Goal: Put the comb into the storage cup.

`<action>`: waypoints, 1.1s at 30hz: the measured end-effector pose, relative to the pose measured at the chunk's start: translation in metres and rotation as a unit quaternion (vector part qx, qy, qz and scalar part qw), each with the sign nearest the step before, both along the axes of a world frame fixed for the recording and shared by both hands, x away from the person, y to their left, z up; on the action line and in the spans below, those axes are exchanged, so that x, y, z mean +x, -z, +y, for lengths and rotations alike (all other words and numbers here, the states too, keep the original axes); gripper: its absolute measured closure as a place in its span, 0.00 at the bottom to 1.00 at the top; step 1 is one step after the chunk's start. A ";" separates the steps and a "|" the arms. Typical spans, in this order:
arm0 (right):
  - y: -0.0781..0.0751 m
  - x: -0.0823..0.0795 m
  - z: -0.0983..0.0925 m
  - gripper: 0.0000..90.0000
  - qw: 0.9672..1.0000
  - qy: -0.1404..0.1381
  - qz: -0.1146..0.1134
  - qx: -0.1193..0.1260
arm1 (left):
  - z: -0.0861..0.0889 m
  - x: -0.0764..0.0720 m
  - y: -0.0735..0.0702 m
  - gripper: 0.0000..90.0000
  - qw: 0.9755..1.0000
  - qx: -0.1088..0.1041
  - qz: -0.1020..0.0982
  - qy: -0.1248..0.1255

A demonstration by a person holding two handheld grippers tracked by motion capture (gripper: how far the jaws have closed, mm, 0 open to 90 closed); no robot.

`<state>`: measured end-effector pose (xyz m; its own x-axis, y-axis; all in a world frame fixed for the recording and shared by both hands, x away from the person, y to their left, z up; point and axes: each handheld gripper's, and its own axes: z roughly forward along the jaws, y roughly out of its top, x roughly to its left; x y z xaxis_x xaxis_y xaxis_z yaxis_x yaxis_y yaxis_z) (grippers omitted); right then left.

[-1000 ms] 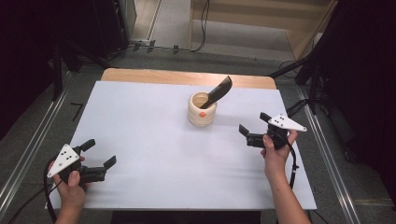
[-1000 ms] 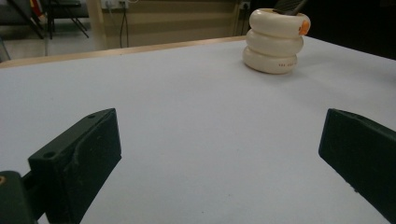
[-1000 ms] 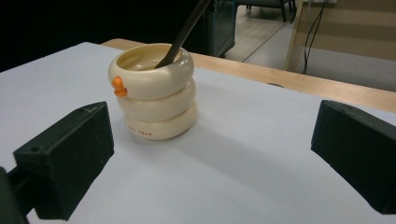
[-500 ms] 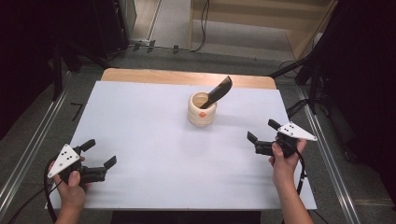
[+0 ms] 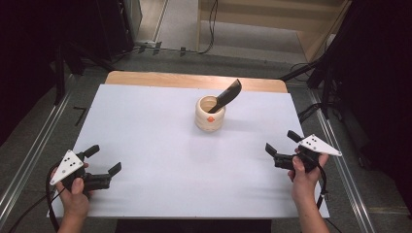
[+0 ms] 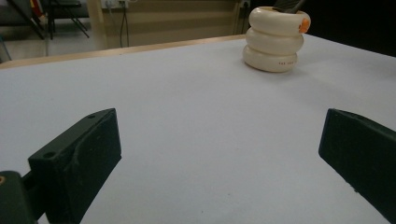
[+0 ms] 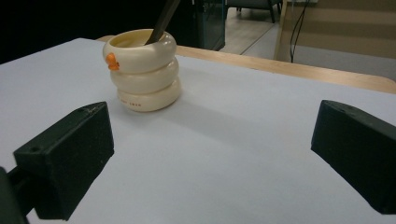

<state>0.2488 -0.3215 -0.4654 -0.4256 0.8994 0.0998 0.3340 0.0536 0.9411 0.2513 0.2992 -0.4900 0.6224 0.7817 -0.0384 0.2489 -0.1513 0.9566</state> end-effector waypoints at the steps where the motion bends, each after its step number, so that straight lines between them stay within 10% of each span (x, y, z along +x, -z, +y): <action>1: 0.000 -0.002 -0.001 0.00 1.000 0.004 0.000 -0.002 | 0.000 0.000 0.000 0.00 1.000 0.000 0.000 0.000; 33: 0.044 -0.045 -0.051 0.00 1.000 0.017 0.011 -0.009 | 0.000 0.000 0.000 0.00 1.000 0.002 -0.001 -0.001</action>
